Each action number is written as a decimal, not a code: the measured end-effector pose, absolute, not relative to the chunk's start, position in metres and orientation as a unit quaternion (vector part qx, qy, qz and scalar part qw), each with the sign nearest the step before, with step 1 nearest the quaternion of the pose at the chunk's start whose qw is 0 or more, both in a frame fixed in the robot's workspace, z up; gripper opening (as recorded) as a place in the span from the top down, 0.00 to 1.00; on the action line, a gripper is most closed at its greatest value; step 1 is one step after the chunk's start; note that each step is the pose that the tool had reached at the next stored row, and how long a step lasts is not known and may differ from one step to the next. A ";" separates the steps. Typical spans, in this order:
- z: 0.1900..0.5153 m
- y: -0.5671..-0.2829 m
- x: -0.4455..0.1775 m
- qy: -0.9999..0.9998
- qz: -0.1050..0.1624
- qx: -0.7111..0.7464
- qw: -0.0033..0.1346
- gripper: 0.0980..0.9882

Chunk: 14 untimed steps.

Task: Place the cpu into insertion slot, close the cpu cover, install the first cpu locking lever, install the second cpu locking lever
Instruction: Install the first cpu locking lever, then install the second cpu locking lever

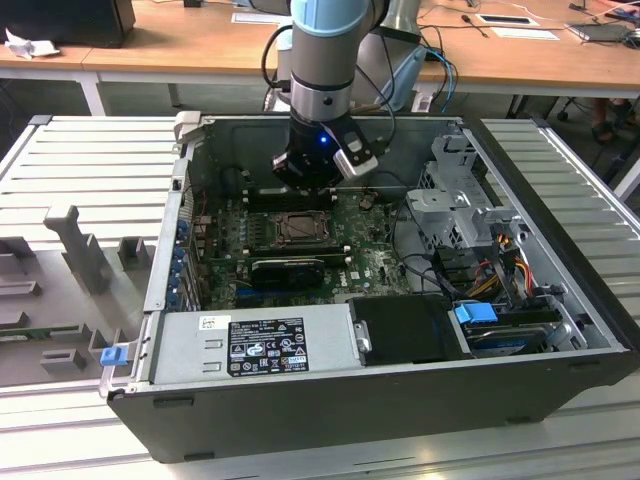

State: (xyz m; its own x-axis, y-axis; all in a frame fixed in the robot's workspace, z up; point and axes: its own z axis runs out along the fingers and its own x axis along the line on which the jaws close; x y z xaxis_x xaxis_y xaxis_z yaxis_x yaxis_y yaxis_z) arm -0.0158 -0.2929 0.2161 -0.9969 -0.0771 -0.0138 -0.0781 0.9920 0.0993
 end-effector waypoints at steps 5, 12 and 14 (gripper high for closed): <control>0.216 -0.294 -0.016 0.998 0.050 -0.039 0.005 0.99; 0.216 -0.296 -0.016 0.998 0.050 -0.039 0.005 0.99; 0.216 -0.296 -0.016 0.998 0.050 -0.039 0.005 0.99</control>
State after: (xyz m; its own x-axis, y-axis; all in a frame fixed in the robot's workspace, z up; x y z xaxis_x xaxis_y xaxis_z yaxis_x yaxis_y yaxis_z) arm -0.0158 -0.2963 0.2161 -0.9969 -0.0772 -0.0138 -0.0781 0.9920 0.0992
